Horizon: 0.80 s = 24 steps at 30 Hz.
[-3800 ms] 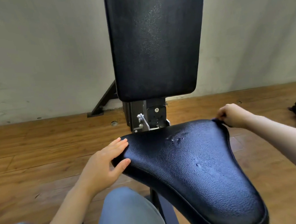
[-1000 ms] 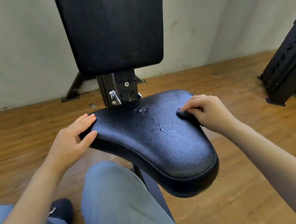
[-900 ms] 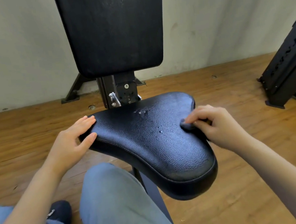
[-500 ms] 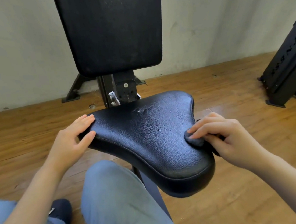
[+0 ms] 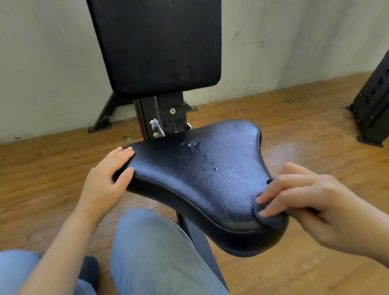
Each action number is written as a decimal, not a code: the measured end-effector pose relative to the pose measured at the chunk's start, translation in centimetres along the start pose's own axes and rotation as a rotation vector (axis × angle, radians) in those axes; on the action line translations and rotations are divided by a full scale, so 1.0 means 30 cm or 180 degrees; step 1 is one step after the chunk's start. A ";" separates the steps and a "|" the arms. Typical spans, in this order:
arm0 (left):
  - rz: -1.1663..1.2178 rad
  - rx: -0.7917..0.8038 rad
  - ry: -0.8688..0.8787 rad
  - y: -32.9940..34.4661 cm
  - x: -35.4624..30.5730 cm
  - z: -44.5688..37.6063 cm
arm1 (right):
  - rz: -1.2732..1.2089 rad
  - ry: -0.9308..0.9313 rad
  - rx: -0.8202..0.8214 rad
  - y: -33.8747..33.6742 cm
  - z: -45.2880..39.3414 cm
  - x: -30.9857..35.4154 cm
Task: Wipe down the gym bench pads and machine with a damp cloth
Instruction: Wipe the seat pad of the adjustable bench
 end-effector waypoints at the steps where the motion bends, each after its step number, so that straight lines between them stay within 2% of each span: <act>1: -0.0004 -0.0018 -0.0017 0.002 -0.002 0.001 | 0.0016 0.0007 0.0036 0.012 -0.015 0.007; 5: 0.0007 0.0057 -0.0059 0.004 0.002 0.004 | 0.0328 -0.0352 0.0416 0.173 -0.148 0.102; 8: -0.0010 0.0165 -0.0006 0.010 0.004 0.010 | 0.0331 -0.0323 0.0529 0.169 -0.143 0.091; 10: 0.0018 0.0171 0.0008 0.011 0.006 0.011 | 0.0111 -0.0187 0.0438 0.109 -0.087 0.059; 13: 0.0006 0.0139 0.0021 0.012 0.007 0.011 | -0.0161 0.0123 0.0015 0.012 -0.032 -0.018; 16: -0.0051 0.0133 0.0039 0.012 0.002 0.013 | 0.0057 0.0359 -0.0344 -0.009 -0.061 -0.082; 18: -0.0058 0.0156 0.0029 0.014 0.005 0.014 | 0.0248 0.0314 -0.0208 0.041 -0.095 -0.039; 22: -0.0029 0.0141 0.0006 0.014 0.009 0.011 | 0.0205 -0.0197 0.0385 0.129 -0.092 0.088; 24: -0.0038 0.0120 -0.0003 0.015 0.006 0.009 | 0.0144 0.0165 0.0116 0.074 -0.112 -0.026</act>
Point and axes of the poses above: each hand's wrist, its own z-axis away from the middle knuckle, its own y-axis out of the palm, x = y × z, the point moved 10 cm from there along -z, towards the middle knuckle, and after that the axes turned 6 degrees about -z, right-handed, at the moved point
